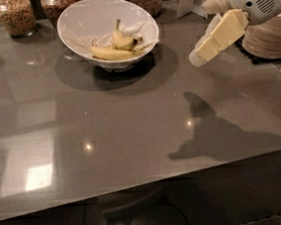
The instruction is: Pick banana from white bowl
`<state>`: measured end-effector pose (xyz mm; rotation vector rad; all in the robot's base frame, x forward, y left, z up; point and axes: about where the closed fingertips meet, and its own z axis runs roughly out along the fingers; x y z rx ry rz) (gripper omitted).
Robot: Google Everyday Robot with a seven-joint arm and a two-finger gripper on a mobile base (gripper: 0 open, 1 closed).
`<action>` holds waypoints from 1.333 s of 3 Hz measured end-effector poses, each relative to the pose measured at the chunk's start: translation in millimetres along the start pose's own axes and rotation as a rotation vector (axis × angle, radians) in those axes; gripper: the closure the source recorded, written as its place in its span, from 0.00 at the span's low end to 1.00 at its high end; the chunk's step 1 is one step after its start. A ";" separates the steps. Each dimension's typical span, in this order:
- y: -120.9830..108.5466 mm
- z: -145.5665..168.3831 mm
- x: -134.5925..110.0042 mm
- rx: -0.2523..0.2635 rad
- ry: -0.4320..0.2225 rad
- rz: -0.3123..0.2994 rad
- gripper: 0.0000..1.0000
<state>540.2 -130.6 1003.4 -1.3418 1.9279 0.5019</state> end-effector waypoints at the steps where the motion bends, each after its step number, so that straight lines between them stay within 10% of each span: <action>1: -7.9 11.6 -11.8 0.039 -0.038 -0.015 0.00; 4: -46.6 82.7 -79.4 0.214 -0.243 -0.024 0.00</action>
Offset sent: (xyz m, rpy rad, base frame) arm 0.1107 0.0856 0.0215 0.1785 -0.3773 -0.1903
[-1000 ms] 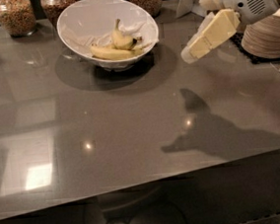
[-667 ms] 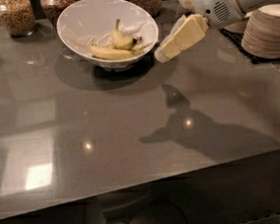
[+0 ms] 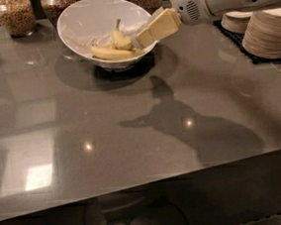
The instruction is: Pick banana from white bowl
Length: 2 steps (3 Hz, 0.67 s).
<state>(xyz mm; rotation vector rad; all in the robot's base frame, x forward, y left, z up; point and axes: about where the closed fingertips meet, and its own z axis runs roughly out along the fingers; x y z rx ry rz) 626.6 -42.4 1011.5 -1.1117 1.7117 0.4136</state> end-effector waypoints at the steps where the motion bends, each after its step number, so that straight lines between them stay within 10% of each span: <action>1: 0.0 0.1 -0.1 0.000 0.000 0.000 0.00; 2: -10.4 11.3 -7.0 0.029 0.010 0.030 0.00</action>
Offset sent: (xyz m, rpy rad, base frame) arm 0.0429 0.0109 0.0077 0.0203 0.0355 -0.1186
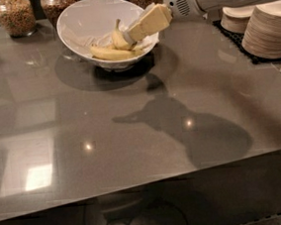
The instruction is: Pick banana from white bowl
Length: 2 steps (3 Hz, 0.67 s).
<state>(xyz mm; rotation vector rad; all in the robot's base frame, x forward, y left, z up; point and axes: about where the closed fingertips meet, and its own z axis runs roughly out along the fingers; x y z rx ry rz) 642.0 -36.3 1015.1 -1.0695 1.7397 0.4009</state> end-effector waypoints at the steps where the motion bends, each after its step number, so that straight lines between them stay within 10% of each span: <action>1: -17.9 28.4 -5.2 0.019 0.023 0.074 0.00; 2: -26.9 61.1 -9.7 0.001 0.044 0.166 0.00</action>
Offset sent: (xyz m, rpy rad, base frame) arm 0.0907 0.0515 -0.0204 0.1098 0.2371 -0.1229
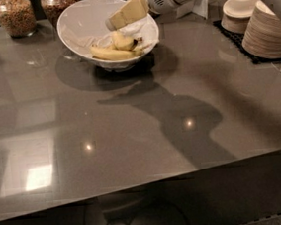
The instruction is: Pick banana from white bowl
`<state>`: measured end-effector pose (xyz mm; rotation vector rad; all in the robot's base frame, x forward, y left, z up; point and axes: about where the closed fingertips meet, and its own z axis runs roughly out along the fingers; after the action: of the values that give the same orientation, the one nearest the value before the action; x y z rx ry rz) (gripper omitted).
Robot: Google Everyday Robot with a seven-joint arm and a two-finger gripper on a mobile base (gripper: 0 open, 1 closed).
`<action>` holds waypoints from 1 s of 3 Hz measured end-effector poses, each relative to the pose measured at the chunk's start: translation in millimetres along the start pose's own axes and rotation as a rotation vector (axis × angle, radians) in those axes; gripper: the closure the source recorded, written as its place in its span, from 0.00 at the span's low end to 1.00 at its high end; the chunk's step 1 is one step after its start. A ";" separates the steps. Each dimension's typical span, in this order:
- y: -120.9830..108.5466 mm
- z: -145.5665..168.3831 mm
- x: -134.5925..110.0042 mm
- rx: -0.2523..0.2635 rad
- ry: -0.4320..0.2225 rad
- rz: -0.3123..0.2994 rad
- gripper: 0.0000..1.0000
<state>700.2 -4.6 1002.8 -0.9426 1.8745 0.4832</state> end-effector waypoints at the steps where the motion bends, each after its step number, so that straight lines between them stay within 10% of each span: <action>1: -3.3 26.3 -1.7 -0.025 0.018 0.075 0.00; 3: -11.3 78.7 11.0 -0.070 0.073 0.209 0.00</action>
Offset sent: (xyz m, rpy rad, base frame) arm 0.0557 0.0443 -0.0462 0.1140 0.2294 -0.0477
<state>751.4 36.5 956.6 -0.8227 2.0453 0.6510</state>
